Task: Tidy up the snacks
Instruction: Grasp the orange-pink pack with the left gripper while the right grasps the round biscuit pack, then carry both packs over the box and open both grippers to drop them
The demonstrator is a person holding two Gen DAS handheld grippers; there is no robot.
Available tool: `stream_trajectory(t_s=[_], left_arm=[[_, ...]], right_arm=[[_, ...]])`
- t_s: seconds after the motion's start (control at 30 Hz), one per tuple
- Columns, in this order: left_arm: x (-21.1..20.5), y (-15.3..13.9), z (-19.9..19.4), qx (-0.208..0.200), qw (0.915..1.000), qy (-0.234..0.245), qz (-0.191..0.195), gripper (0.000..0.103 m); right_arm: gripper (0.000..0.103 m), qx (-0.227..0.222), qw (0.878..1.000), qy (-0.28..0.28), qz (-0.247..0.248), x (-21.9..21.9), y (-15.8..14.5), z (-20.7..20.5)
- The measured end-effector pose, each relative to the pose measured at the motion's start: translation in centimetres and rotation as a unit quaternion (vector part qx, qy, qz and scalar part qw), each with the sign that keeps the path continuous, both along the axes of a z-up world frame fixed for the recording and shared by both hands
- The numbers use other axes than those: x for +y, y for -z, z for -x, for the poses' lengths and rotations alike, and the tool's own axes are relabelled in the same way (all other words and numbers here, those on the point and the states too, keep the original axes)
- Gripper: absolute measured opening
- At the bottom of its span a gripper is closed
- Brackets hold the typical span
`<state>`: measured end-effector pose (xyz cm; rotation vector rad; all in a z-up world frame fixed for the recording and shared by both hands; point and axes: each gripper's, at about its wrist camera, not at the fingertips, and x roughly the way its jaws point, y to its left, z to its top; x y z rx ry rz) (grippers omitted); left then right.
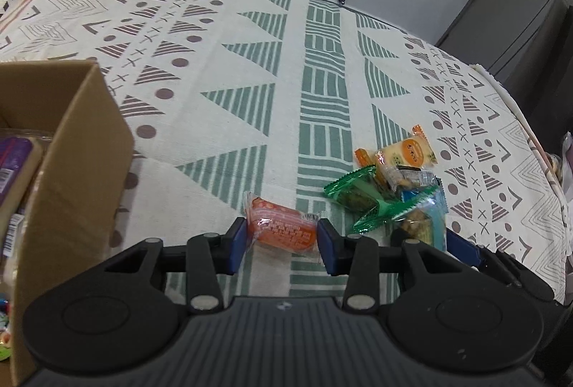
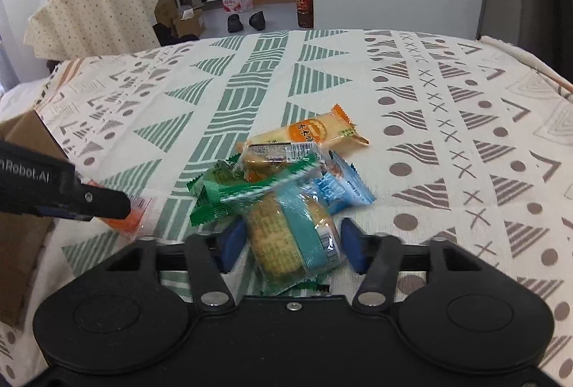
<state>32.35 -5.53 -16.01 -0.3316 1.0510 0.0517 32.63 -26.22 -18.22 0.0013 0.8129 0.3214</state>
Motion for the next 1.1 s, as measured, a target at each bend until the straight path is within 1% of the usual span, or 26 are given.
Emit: stream_trajectory(t_s=[0.17,0.4,0.57,0.7,0.9,1.1], left_arm=[[0.5,-0.8,1.1,-0.004,0.9999,-0.006,-0.007,0.041],[1.1,-3.2,3.1,-0.027,0.9995,-0.009,-0.017,0.041],[2.0,-4.7,4.7,-0.039,0.9988,-0.019,-0.02,0.041],[2.7,-6.2,6.0,-0.053,0.9981,-0.027,-0.015,0.041],[4.2,-8.1,8.0,-0.069,0.9968,-0.038,-0.01,0.041],[6.1,-9.6,9.8,-0.082,0.9954,-0.048,-0.011,0.041]], right_arm=[[0.049,-0.003,0.999,0.026,-0.025,-0.3,-1.6,0.7],[0.049,-0.005,0.998,0.045,-0.052,0.7,-3.3,2.3],[0.049,-0.018,0.997,0.047,-0.057,0.9,-4.7,3.8],[0.049,-0.018,0.996,0.054,-0.067,0.7,-5.5,4.9],[0.049,-0.04,0.997,0.047,-0.053,1.7,-7.8,6.8],[0.049,-0.056,0.995,0.039,-0.073,2.9,-10.0,8.4]])
